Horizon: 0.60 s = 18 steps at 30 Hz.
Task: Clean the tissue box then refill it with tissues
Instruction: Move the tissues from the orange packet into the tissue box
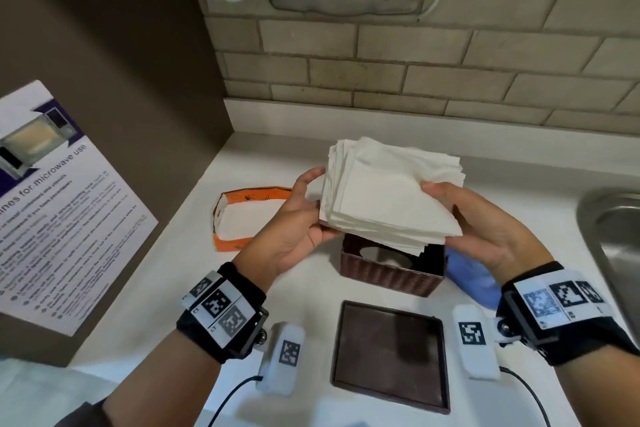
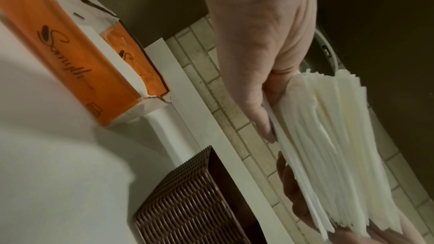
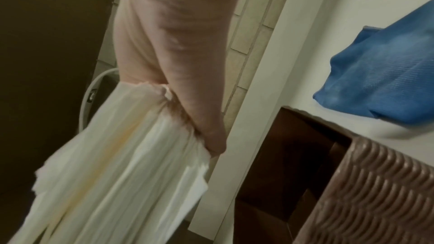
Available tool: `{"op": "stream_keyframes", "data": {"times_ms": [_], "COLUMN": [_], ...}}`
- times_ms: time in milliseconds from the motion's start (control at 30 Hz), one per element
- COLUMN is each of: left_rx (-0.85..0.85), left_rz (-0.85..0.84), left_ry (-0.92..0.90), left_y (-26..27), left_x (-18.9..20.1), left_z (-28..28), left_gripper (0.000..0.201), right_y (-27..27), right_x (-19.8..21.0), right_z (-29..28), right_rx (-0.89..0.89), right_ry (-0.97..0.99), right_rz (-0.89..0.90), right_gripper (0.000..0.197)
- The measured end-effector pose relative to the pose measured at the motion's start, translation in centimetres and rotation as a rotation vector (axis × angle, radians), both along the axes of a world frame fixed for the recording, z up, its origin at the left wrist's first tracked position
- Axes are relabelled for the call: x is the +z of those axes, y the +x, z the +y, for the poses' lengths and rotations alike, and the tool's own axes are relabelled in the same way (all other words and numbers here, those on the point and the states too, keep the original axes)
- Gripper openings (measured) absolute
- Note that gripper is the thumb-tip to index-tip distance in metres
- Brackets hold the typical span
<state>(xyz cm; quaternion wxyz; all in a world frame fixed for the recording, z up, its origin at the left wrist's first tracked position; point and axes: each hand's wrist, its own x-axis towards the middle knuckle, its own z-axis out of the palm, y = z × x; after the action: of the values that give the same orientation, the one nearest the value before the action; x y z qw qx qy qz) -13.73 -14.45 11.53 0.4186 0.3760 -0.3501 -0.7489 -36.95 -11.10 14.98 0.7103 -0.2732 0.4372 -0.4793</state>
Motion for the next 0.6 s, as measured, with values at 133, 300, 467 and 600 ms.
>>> {"op": "stream_keyframes", "data": {"times_ms": [133, 300, 467, 600], "left_rx": [-0.034, -0.086, 0.123, 0.075], "left_rz": [0.070, -0.326, -0.257, -0.161], "left_ry": [0.084, -0.038, -0.014, -0.061], "left_y": [0.1, -1.7, -3.1, -3.2], "left_x": [0.1, 0.4, -1.0, -1.3], "left_z": [-0.1, -0.1, -0.9, -1.2], "left_gripper": [0.035, 0.081, 0.064, 0.063], "right_y": [-0.5, 0.4, -0.1, -1.0], "right_x": [-0.4, -1.0, -1.8, -1.2], "right_z": [-0.8, -1.6, -2.1, -1.2], "right_rx": [0.009, -0.001, -0.030, 0.045], "right_ry": [0.017, 0.003, 0.094, 0.102], "right_rz": [0.153, 0.322, 0.238, 0.147], "right_gripper": [0.013, 0.027, 0.092, 0.036]}}
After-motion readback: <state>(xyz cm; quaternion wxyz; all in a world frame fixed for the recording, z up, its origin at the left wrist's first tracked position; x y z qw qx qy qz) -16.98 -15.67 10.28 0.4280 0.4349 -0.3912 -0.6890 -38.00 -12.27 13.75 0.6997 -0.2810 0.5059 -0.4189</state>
